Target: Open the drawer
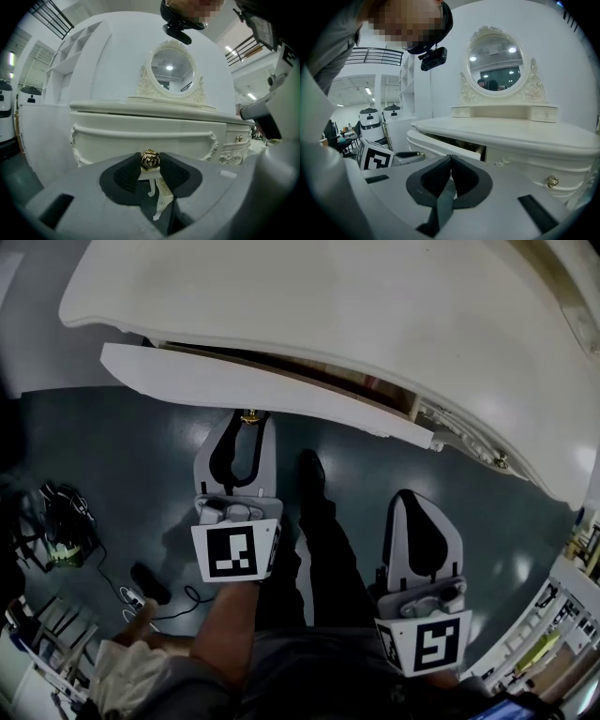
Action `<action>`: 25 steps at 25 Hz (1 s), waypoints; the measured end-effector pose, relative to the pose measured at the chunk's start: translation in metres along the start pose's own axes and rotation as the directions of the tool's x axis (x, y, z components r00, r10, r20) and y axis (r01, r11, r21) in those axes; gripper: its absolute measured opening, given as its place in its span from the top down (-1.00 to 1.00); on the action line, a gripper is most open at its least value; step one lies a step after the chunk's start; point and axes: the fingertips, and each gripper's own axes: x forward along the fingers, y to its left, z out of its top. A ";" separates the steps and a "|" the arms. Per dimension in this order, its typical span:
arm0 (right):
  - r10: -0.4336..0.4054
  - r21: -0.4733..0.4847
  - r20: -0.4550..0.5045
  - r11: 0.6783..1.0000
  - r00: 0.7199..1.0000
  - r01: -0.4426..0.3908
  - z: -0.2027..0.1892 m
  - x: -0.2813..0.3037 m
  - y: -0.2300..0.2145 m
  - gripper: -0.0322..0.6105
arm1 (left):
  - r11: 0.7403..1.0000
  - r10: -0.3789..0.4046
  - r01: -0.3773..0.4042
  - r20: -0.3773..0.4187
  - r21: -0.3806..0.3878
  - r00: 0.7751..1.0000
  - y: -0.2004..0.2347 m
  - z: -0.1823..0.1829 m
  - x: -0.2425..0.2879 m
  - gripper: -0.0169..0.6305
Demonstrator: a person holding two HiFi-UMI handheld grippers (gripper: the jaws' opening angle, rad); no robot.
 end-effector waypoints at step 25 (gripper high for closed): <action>-0.005 0.006 0.038 1.000 0.999 0.005 0.005 -0.021 0.015 0.86 | 1.000 0.019 -0.019 -0.045 0.016 0.999 0.007 -0.014 -0.035 0.53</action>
